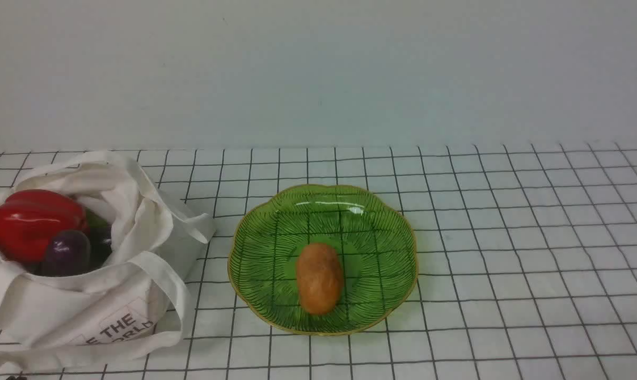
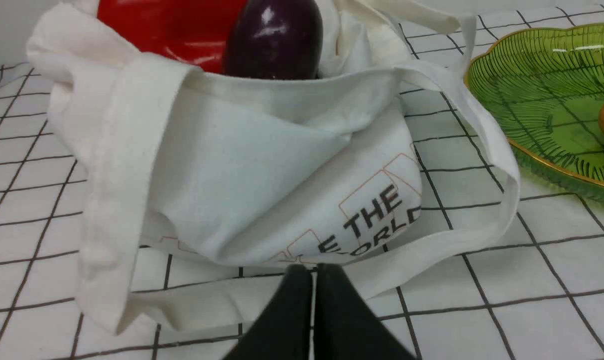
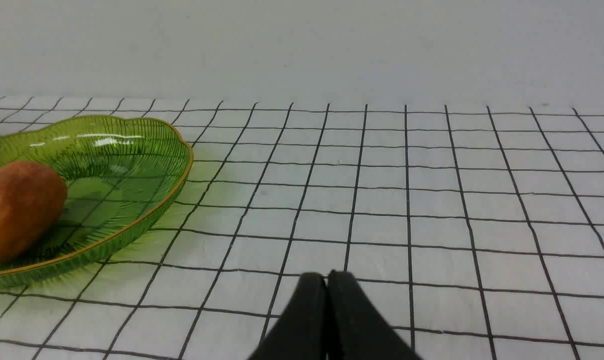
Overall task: Take vegetables from bag on white checkered tablecloth place on plate.
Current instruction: 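Reach into the bag and grasp a vegetable inside it with the left gripper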
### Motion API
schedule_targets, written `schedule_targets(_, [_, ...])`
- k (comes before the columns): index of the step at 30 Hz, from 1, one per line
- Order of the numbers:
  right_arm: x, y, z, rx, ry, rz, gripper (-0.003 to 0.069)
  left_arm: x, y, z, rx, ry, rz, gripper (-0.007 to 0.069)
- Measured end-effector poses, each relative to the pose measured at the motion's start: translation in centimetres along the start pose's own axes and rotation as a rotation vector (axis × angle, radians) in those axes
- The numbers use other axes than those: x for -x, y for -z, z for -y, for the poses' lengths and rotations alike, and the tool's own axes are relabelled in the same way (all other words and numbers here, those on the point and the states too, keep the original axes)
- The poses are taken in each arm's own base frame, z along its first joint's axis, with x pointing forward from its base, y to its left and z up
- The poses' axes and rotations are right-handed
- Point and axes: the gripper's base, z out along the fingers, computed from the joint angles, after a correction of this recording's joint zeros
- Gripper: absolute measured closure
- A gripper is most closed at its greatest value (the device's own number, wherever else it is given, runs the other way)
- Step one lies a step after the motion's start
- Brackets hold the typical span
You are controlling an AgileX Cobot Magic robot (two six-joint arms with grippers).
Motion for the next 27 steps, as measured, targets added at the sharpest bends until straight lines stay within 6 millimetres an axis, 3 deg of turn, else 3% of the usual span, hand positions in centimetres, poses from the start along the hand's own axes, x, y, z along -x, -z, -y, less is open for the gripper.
schedule_targets(23, [0.00, 0.00, 0.00, 0.000, -0.001, 0.000, 0.0673, 0.00, 0.00, 0.00, 0.000, -0.001, 0.000, 0.0632])
schedule_targets(27, [0.00, 0.00, 0.00, 0.000, -0.001, 0.000, 0.0673, 0.48, 0.01, 0.24, -0.029, 0.112, 0.052, 0.0632])
